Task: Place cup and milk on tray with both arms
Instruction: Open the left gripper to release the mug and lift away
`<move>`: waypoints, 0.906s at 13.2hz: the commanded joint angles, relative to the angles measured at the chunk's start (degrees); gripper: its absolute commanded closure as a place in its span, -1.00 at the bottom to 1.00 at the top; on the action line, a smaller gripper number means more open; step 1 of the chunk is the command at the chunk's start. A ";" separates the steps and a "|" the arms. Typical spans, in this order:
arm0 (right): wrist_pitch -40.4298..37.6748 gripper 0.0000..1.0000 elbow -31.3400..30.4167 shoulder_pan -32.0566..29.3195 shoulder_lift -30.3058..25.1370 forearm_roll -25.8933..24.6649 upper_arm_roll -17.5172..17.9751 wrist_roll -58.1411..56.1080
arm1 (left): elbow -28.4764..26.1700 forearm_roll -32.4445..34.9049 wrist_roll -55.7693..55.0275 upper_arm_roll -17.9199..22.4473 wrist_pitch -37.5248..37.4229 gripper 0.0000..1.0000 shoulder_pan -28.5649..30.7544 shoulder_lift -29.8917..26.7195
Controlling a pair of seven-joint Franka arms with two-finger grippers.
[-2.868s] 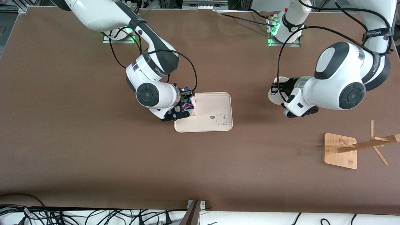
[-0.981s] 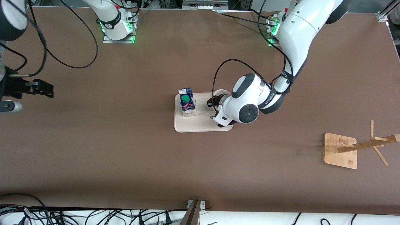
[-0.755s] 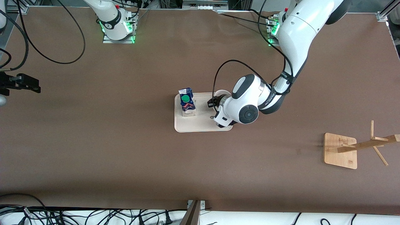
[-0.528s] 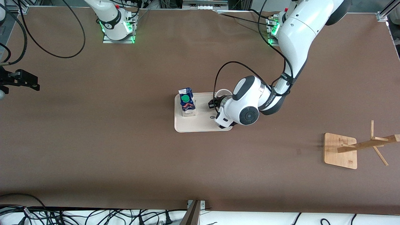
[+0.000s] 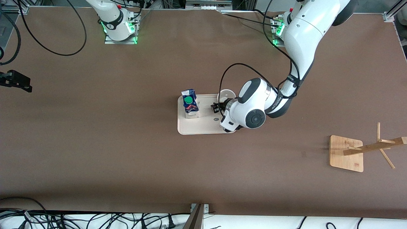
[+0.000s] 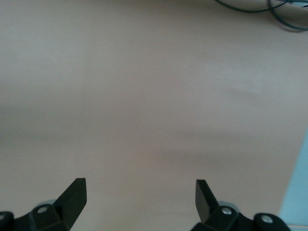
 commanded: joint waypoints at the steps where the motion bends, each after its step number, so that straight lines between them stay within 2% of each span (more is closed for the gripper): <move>1: -0.02 -1.00 -1.01 3.33 -2.08 -3.99 -1.72 0.14 | 0.95 3.54 0.28 0.41 -4.94 -1.00 0.73 -5.84; 3: -5.87 -1.00 -0.84 3.32 -2.79 -3.90 -1.64 0.31 | 1.03 9.16 0.37 0.32 -6.96 -1.00 1.52 -10.24; 6: -7.23 -1.00 -0.39 3.32 -2.79 -3.64 -1.54 0.49 | 1.03 19.09 2.03 0.24 -12.66 -1.00 2.92 -16.92; 7: -6.88 -1.00 -0.39 2.89 -2.35 -1.11 -1.98 0.49 | 1.03 20.08 5.70 0.32 -14.77 -1.00 4.06 -18.94; 9: -3.30 -1.00 -0.39 0.52 -2.08 12.12 -4.87 -0.03 | 1.03 20.96 10.81 0.41 -18.73 -1.00 6.96 -22.28; 10: -0.84 -1.00 -0.48 0.25 -1.21 15.75 -6.71 -0.30 | 1.03 21.84 13.09 0.41 -20.23 -1.00 9.15 -23.95; 12: 0.33 -1.00 -0.48 0.60 -0.85 15.70 -7.61 -0.21 | 1.03 21.67 22.72 1.19 -22.34 -1.00 12.15 -27.47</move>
